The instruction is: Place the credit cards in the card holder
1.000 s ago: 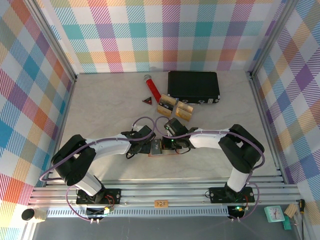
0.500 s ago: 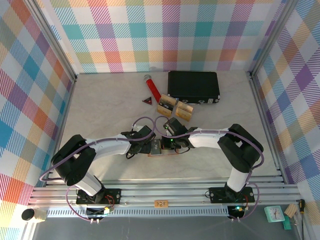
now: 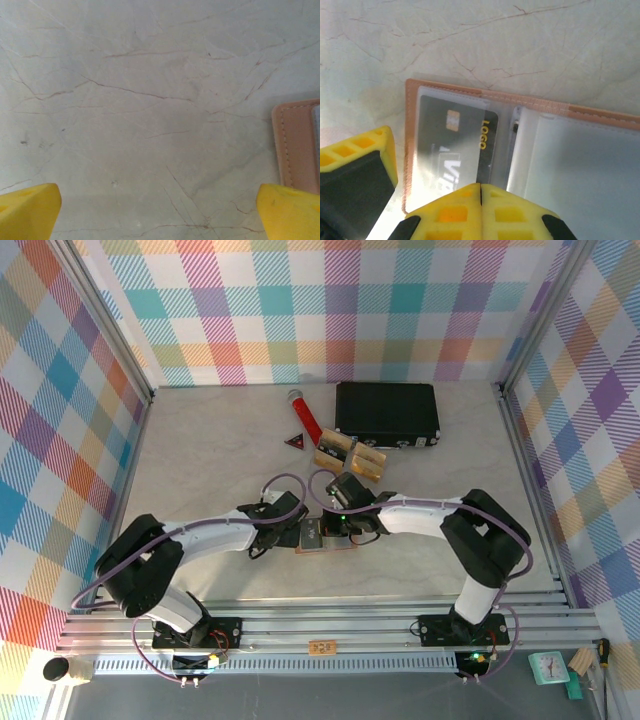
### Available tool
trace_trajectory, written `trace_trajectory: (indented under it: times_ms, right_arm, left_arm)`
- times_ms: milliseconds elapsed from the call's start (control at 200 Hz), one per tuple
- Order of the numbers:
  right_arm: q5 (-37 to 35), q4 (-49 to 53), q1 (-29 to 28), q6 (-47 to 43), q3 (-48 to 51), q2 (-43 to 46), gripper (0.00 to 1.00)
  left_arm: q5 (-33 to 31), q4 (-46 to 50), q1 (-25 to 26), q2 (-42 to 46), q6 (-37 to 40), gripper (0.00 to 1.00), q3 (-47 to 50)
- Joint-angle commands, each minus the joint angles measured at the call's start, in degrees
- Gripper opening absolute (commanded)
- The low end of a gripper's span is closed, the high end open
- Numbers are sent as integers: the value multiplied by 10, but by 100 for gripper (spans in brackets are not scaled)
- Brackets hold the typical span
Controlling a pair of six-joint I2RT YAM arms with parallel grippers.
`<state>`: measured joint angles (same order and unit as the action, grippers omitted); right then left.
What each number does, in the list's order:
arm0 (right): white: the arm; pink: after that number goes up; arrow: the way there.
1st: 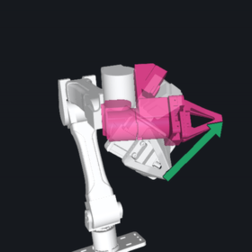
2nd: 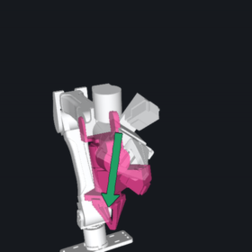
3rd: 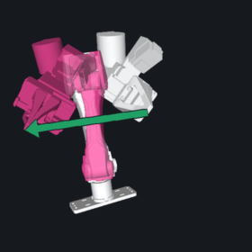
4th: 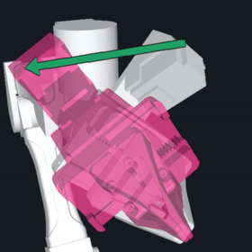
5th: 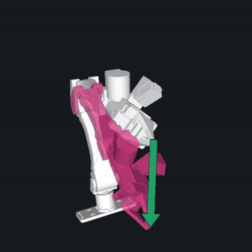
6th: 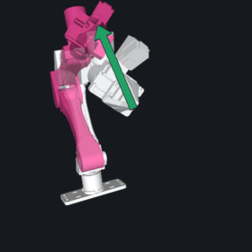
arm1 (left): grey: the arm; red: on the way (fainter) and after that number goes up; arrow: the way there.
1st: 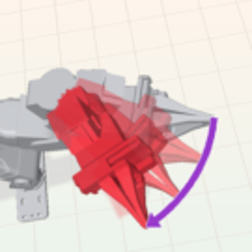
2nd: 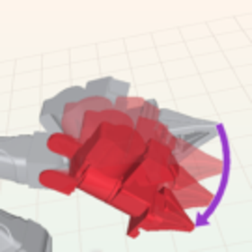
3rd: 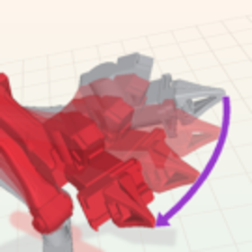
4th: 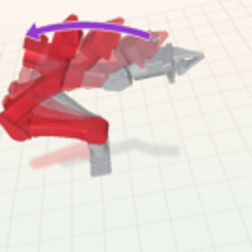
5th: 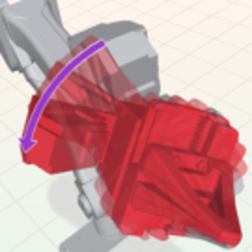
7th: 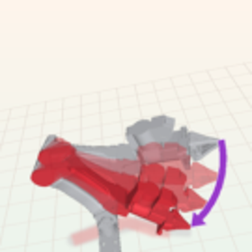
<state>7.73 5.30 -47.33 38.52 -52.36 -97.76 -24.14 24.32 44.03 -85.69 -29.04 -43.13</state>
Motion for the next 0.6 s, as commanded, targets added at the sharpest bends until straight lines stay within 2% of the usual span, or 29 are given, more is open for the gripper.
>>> trace_trajectory:
  times_ms: [0, 145, 385, 600]
  right_arm:
    - [-17, 30, -3, -20, -9, 45, 2]
    - [-30, 49, 8, -31, 2, 73, 8]
    - [-19, 46, 51, -32, 39, 91, 24]
    - [-6, 36, 77, -28, 66, 100, 27]
  left_arm:
    - [-13, 26, -8, 38, 5, 100, 7]
    - [0, 34, -8, 63, 6, 100, 9]
    - [39, 27, -6, 76, 13, 100, 23]
    - [50, 8, 5, 55, 10, 100, 26]
